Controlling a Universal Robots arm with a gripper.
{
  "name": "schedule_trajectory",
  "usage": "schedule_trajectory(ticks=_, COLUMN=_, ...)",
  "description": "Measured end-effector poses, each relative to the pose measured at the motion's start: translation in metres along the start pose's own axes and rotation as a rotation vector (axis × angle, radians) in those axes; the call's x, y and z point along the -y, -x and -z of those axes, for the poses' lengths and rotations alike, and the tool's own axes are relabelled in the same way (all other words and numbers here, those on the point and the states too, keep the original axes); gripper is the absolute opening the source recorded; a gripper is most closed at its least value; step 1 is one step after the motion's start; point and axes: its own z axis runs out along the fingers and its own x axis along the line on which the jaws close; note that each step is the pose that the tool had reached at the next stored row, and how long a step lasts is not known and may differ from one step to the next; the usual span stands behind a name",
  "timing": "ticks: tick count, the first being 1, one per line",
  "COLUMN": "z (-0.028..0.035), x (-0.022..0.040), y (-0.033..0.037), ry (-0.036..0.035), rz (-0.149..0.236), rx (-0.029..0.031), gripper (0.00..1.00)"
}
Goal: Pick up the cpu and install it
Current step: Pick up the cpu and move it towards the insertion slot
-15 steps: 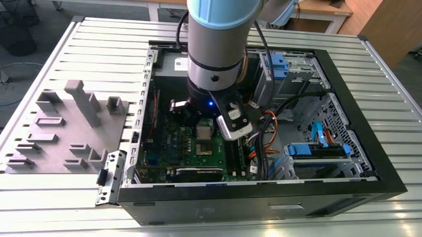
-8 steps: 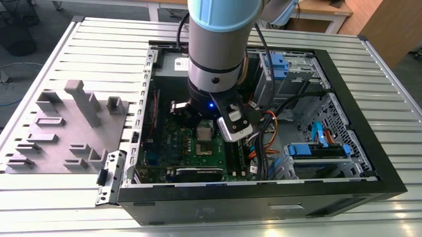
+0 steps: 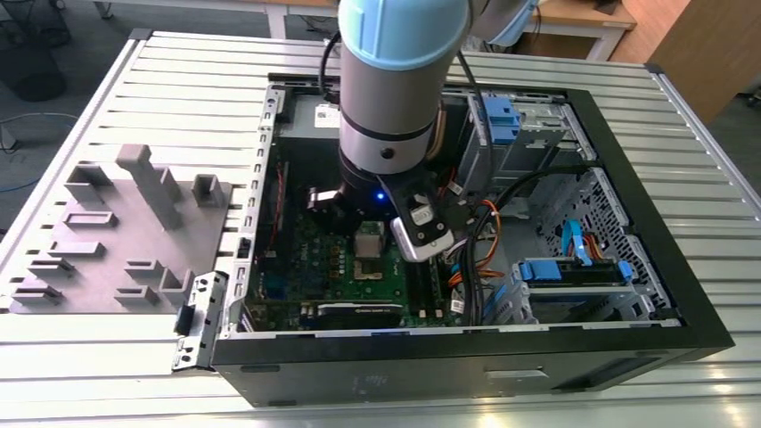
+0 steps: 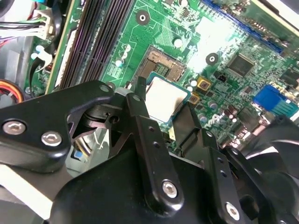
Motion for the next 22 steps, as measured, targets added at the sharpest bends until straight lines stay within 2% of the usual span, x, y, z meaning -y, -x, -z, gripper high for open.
schedule_trajectory(ticks=5, z=-0.0091, x=0.0018, y=0.0002, ry=0.0001, rz=0.000, rx=0.0000, gripper=0.47)
schedule_trajectory(ticks=9, z=-0.0149, x=0.0066, y=0.0003, ry=0.0000, rz=0.000, rx=0.0000, gripper=0.47)
schedule_trajectory(ticks=11, z=-0.0183, x=0.0071, y=0.0003, ry=0.0001, rz=0.000, rx=0.0000, gripper=0.47)
schedule_trajectory(ticks=22, z=-0.0262, x=0.0073, y=0.0024, ry=0.0000, rz=0.000, rx=0.0000, gripper=0.47)
